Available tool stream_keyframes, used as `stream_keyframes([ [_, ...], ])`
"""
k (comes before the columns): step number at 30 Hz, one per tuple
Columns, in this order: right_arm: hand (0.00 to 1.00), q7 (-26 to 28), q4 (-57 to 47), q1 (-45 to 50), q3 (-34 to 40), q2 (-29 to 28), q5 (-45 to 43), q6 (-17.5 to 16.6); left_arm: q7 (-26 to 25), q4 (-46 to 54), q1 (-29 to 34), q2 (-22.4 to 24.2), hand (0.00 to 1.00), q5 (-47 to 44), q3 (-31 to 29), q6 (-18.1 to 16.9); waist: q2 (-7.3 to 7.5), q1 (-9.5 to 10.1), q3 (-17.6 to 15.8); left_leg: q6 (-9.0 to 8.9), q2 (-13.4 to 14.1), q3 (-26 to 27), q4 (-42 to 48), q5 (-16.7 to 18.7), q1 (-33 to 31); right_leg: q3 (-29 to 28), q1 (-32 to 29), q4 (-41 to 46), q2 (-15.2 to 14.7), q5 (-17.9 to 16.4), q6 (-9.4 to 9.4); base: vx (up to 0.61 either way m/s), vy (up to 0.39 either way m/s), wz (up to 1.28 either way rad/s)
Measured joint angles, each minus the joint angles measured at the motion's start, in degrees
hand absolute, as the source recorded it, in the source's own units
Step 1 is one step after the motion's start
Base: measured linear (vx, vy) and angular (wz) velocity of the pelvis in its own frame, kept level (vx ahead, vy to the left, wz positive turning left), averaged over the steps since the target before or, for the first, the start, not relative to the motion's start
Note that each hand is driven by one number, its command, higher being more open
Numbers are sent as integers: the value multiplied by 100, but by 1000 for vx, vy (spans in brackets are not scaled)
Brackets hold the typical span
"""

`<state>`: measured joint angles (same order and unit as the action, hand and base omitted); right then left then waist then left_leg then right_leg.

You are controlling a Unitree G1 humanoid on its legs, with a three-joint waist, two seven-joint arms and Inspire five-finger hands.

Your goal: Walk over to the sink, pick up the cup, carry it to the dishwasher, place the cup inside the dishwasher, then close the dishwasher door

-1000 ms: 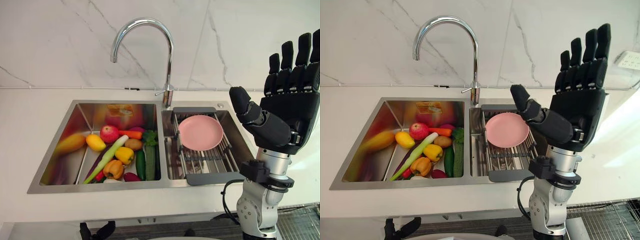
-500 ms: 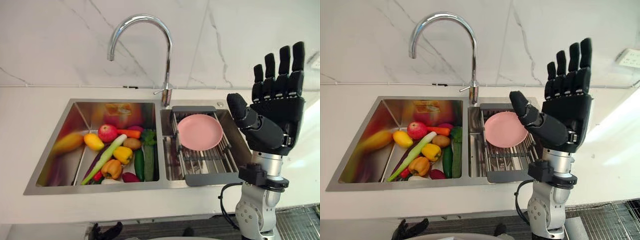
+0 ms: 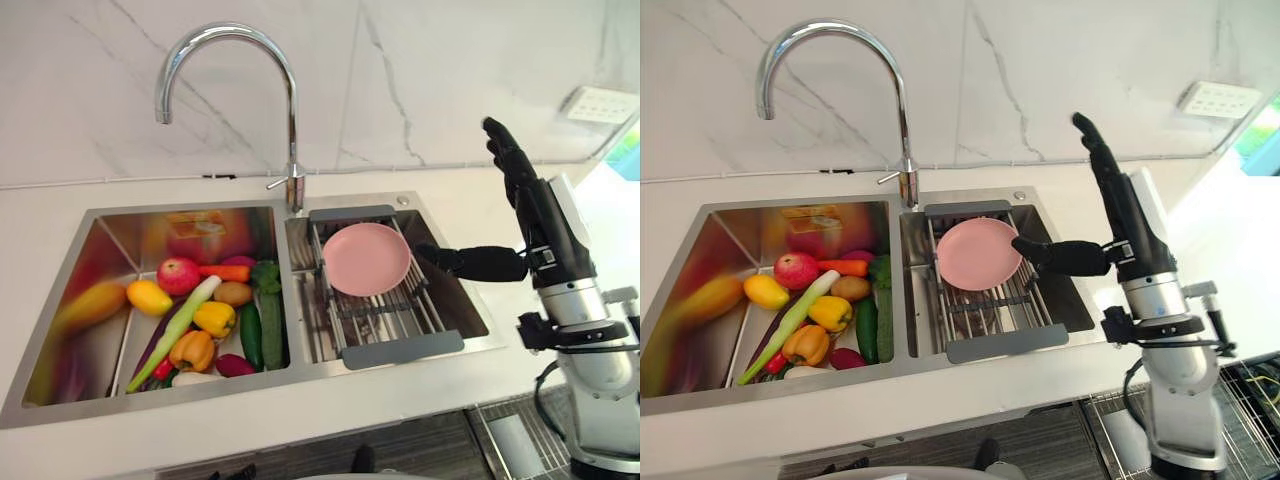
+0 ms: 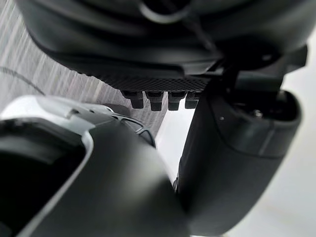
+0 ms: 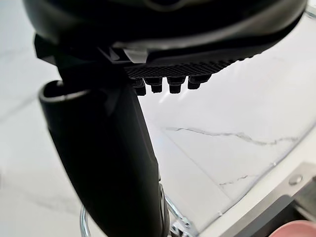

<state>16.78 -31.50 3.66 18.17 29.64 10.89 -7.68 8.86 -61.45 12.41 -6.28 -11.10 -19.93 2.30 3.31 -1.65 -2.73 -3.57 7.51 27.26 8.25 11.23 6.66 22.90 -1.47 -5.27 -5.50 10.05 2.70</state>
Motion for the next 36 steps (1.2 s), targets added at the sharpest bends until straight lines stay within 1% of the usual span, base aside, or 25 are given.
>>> stream_keyframes([
  [1,100,216,-60,-51,0,227,114,-88,12,2,1,-6,100,65,1,0,2,-30,6,1,-5,10,-6,-3,-7,-15,-16,0,1,11,-3,-33,49,-4],
  [2,100,382,-79,-87,-1,335,246,-182,19,1,4,-11,100,116,1,0,6,-51,13,2,-10,13,-15,-8,-10,-21,-25,1,-1,19,-3,-30,43,-3],
  [3,100,480,-82,-89,-4,390,299,-240,22,1,4,-17,100,129,3,0,12,-59,17,3,-15,13,-22,-13,-9,-22,-27,1,-3,23,-5,-37,59,-1],
  [4,100,748,-82,-88,-10,447,603,-413,25,2,7,-31,100,164,7,0,32,-69,30,7,-27,15,-33,-20,-10,-26,-35,1,-11,31,-5,-38,61,-1],
  [7,100,1090,-76,-88,-52,457,1141,-604,30,1,18,-53,100,201,14,-4,64,-85,51,30,-63,18,-64,-41,-11,-31,-51,1,-18,54,1,-43,56,0],
  [9,100,1326,-38,-89,-169,534,1604,-825,31,0,22,-71,100,225,47,-11,77,-90,66,61,-102,21,-104,-66,-19,-37,-72,-1,-81,76,10,-74,109,1],
  [10,100,1352,-4,-89,-223,577,1705,-893,31,0,25,-83,100,225,76,-13,82,-91,69,70,-110,20,-120,-81,-19,-29,-75,-1,-92,74,8,-71,105,7],
  [12,100,1432,165,-97,-463,717,2290,-1164,31,1,20,-167,100,234,281,-18,109,-95,98,72,-134,-11,-207,-151,-10,31,-82,-1,-109,46,-29,-51,44,10],
  [16,100,1435,528,-144,-823,864,3008,-1338,25,-7,26,-175,100,333,355,-27,77,-86,164,34,-113,-55,-249,-195,-9,75,-102,-1,-80,13,-76,-28,14,4],
  [19,100,1244,932,-225,-1044,879,3659,-1366,26,-12,25,-217,100,355,436,-33,82,-81,186,6,-95,-86,-316,-243,15,104,-92,-2,-52,0,-95,-24,24,2],
  [20,100,1173,985,-228,-1074,884,3719,-1360,26,-14,26,-217,100,362,441,-34,82,-80,186,5,-95,-94,-327,-252,18,112,-89,-2,-52,0,-96,-30,41,6],
  [22,100,879,1114,-281,-1214,885,4089,-1366,26,-13,25,-218,100,387,454,-38,82,-79,189,4,-95,-102,-350,-266,34,122,-75,-3,-50,1,-95,-32,54,3],
  [28,100,160,1337,-322,-1526,870,4531,-1375,26,-13,25,-215,100,431,477,-60,84,-52,222,12,-101,-161,-383,-295,34,180,-42,-4,-57,1,-95,-27,61,5],
  [36,100,-410,1889,-457,-1572,820,4753,-1361,24,-11,24,-220,100,431,489,-121,64,22,216,5,-113,-312,-415,-362,4,308,14,-6,-74,5,-95,-33,63,9],
])
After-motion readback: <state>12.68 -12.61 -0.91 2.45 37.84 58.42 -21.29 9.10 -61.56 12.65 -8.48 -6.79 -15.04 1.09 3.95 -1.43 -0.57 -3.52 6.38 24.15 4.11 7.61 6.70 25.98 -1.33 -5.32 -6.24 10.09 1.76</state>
